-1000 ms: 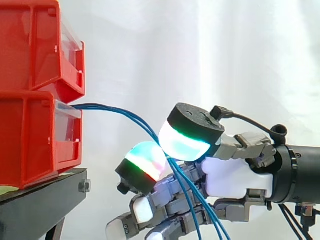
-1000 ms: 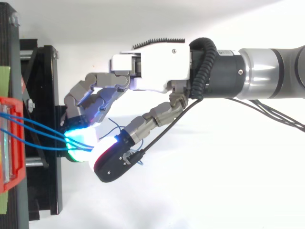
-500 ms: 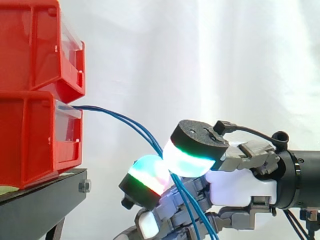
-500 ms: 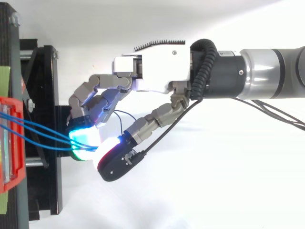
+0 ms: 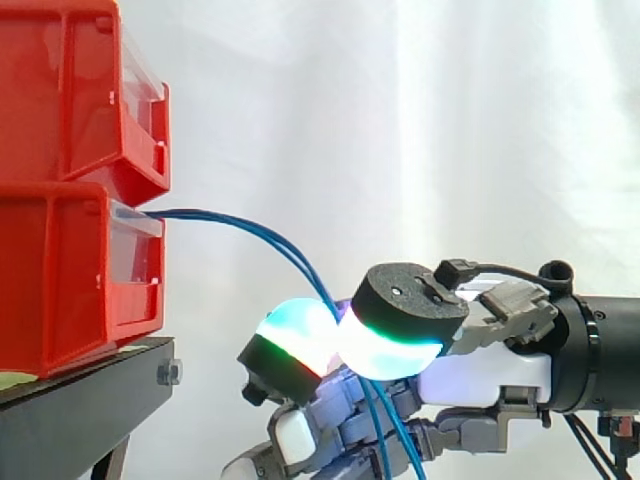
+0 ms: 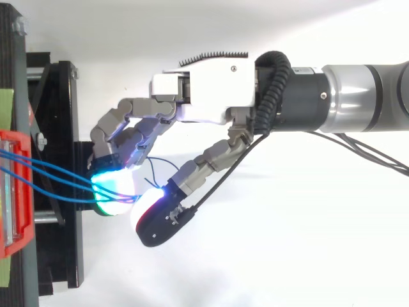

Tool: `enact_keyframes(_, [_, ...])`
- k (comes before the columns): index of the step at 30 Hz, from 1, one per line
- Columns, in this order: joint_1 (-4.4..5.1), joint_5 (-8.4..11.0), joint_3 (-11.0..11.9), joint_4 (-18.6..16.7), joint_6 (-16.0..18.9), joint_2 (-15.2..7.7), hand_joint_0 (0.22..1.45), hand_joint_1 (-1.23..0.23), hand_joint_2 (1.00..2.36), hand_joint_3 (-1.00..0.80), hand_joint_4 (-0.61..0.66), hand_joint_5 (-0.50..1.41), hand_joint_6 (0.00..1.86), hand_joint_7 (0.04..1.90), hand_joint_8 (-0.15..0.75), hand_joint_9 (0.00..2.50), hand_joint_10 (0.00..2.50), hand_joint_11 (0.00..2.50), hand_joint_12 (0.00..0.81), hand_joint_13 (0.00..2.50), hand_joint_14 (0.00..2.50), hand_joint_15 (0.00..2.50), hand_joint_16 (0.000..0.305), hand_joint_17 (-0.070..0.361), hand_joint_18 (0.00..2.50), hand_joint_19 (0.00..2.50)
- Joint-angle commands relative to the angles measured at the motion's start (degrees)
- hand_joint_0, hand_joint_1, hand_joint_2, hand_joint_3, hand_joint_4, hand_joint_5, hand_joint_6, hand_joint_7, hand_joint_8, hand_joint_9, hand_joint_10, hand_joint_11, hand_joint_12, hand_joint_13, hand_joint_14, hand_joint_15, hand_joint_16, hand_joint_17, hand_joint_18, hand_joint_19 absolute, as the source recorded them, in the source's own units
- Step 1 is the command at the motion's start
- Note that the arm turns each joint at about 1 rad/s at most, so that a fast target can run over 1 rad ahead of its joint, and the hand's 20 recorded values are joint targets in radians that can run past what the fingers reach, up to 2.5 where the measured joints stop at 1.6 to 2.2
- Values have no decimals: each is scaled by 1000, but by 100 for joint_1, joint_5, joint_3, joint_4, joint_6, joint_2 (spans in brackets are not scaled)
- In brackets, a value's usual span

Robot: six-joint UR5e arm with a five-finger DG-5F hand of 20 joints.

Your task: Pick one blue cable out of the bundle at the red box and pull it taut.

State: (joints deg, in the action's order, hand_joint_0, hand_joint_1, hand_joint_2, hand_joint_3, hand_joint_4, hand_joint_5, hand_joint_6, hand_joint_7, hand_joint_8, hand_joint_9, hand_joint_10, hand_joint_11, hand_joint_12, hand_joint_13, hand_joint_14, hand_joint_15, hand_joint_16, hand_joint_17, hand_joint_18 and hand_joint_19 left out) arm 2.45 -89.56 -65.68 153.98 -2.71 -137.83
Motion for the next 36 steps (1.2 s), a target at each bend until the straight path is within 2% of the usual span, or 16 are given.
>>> enact_keyframes(1, [-8, 9, 29, 0, 8, 2, 761, -980, 1006, -426, 118, -187, 884, 1113, 343, 734, 13, 615, 392, 620, 7, 209, 53, 119, 736, 321])
enact_keyframes(4, [-17, 9, 46, 9, -1, -7, 762, -980, 1000, -496, 140, -192, 880, 1085, 341, 727, 13, 611, 392, 617, 7, 207, 53, 119, 738, 313])
enact_keyframes(7, [-17, 0, 64, 26, -1, 2, 669, -963, 1000, -500, 155, -199, 870, 1060, 340, 714, 15, 616, 390, 603, 7, 216, 53, 119, 730, 345])
enact_keyframes(8, [-8, 0, 55, 26, -1, 2, 581, -922, 1000, -500, 167, -202, 864, 1036, 348, 711, 13, 611, 400, 600, 7, 226, 55, 123, 725, 364])
enact_keyframes(9, [-17, 0, 64, 26, -1, 2, 556, -899, 1000, -500, 182, -202, 861, 1029, 353, 714, 13, 615, 406, 601, 7, 232, 56, 125, 728, 381])
enact_keyframes(14, [-17, 0, 64, 26, -1, 2, 497, -783, 1000, -500, 211, -189, 847, 1018, 384, 739, 13, 596, 424, 609, 7, 234, 59, 133, 735, 379])
enact_keyframes(17, [-8, 0, 64, 26, -1, 2, 532, -731, 1000, -500, 200, -184, 839, 1042, 377, 745, 12, 612, 414, 602, 7, 235, 57, 128, 714, 390])
enact_keyframes(20, [-8, 0, 64, 26, -1, 2, 572, -750, 1001, -488, 193, -182, 840, 1073, 369, 745, 14, 593, 410, 603, 7, 231, 55, 124, 700, 391])
enact_keyframes(27, [-17, 0, 64, 26, -10, -7, 621, -802, 1016, -271, 170, -180, 858, 1113, 364, 765, 13, 615, 403, 621, 8, 237, 54, 121, 721, 401])
enact_keyframes(36, [-17, 0, 64, 62, -10, -7, 680, -881, 1018, -243, 59, -186, 878, 1125, 358, 761, 15, 619, 400, 635, 7, 228, 53, 120, 749, 371])
